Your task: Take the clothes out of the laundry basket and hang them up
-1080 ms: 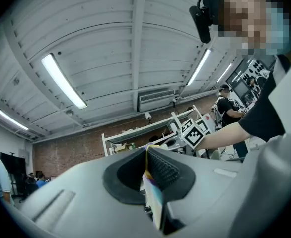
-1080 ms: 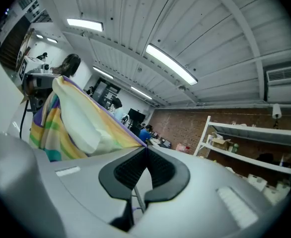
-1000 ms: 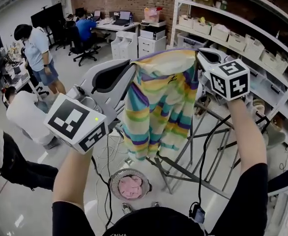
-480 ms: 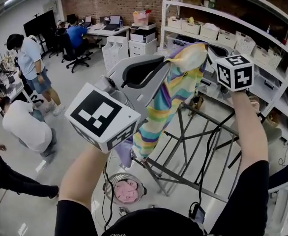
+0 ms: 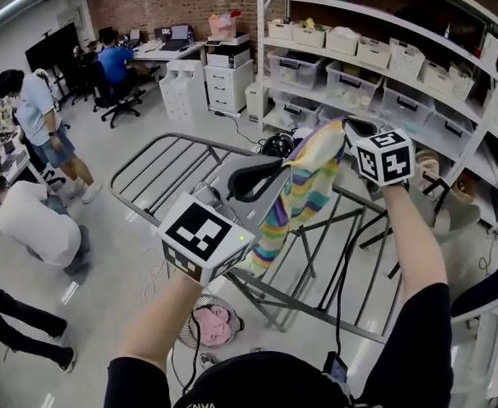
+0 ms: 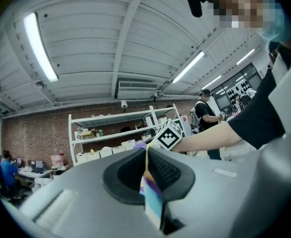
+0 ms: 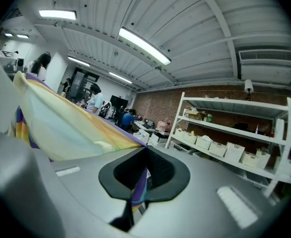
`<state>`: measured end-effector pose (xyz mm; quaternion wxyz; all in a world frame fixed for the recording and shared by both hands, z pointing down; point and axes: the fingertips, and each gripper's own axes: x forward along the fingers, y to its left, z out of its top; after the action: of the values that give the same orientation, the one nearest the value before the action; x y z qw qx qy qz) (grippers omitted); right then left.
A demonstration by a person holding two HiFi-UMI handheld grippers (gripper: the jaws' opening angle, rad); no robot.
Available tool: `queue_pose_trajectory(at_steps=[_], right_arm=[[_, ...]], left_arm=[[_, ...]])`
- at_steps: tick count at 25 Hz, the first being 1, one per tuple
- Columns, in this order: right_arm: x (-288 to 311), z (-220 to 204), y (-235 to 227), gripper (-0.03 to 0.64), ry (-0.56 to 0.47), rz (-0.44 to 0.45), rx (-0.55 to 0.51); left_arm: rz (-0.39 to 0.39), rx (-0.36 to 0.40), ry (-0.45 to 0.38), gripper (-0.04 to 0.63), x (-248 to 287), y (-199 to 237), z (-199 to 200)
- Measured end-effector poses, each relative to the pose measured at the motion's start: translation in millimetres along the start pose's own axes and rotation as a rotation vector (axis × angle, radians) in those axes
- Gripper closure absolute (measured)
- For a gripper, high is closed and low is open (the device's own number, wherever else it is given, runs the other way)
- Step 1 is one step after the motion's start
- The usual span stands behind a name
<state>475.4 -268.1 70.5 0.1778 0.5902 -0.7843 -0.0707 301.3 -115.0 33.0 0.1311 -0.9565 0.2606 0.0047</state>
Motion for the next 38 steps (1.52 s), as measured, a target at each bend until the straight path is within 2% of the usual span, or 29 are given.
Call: queue_pose_trajectory(at_steps=[5,9,15,21,29,35,38], right_arm=[[-1,-50,2,0.607,0.051,0.019,0.051],[3,-90,13,0.607,0.099,0.046,0.09],[-6,-135,14,0.607,0.143,0.058,0.155],[-19,-201,12,0.607,0.247,0.049,0.186],[-1,-265,27,0.607,0.382,0.053,0.195],[29,-290,55,0.606,0.471,0.091,0.131],[42,-299,68,0.606,0.497,0.114,0.119]], left_arm=[[0.011,-0.059,0.081,0.581,6,-22,-49],[-0.004,-0.149,0.12,0.581,4,-44,-85],[-0.103,-0.212,0.186,0.581,12,-100,-124],[-0.188,-0.26,0.279,0.581,26,-150,-169],[-0.199,-0.314,0.465,0.581,31,-165,-242],[-0.241,-0.366,0.596,0.581,29,-172,-287],[-0.232,-0.37,0.646,0.58,27,-171,-305]])
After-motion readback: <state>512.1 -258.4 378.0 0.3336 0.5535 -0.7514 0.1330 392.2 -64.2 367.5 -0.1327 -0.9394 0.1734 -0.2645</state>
